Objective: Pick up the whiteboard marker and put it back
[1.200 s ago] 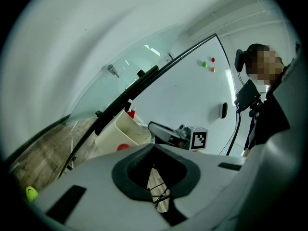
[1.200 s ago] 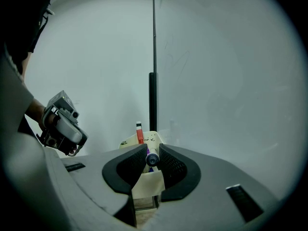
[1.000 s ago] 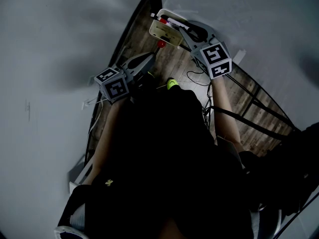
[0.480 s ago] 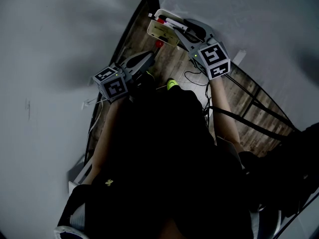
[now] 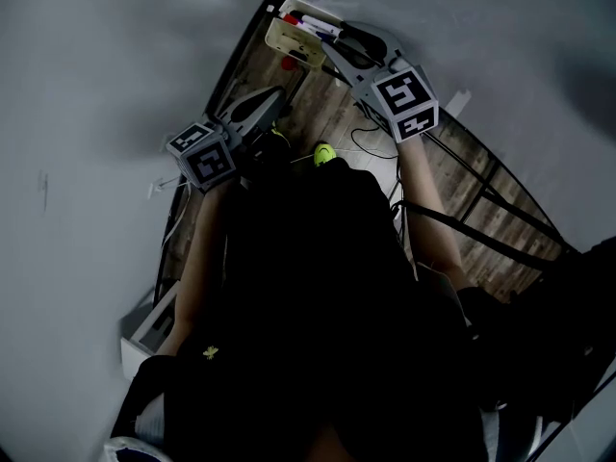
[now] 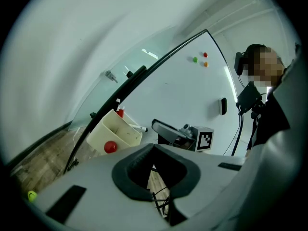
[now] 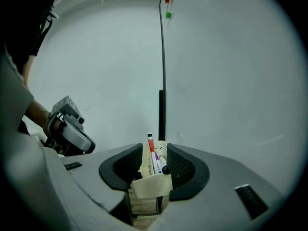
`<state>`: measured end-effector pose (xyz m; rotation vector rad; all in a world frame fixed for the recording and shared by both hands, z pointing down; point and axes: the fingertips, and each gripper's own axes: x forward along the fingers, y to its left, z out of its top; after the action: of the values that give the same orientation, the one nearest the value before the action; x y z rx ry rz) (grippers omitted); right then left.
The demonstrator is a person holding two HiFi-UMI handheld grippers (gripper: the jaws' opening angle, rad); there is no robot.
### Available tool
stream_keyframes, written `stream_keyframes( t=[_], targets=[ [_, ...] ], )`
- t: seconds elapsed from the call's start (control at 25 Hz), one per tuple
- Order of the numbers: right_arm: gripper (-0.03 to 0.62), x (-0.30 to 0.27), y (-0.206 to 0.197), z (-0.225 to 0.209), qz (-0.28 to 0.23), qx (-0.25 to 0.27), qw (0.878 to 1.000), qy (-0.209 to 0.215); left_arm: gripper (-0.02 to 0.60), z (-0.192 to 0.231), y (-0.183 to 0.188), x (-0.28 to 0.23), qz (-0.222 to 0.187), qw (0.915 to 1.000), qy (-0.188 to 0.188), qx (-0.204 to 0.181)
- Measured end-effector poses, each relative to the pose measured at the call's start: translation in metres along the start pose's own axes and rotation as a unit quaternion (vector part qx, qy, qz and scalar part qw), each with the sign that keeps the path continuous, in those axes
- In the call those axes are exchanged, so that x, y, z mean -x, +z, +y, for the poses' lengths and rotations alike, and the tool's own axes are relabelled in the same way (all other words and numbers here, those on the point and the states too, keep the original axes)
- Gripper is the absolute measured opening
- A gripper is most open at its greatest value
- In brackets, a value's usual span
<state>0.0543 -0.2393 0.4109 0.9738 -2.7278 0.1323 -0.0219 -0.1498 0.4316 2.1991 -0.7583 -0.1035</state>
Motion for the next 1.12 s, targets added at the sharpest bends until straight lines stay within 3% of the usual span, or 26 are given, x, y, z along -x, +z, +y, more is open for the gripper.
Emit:
stream_keyframes(
  t=[0.56, 1.12],
  targets=[
    [0.133, 0.026, -0.013, 0.024, 0.006, -0.031, 0.999, -0.004, 0.006, -0.013, -0.017, 0.009, 0.007, 0.9999, -0.004, 0.007],
    [0.133, 0.046, -0.019, 0.088, 0.029, -0.028, 0.999, -0.023, 0.006, -0.025, -0.047, 0.056, 0.018, 0.9990, -0.039, 0.007]
  ],
)
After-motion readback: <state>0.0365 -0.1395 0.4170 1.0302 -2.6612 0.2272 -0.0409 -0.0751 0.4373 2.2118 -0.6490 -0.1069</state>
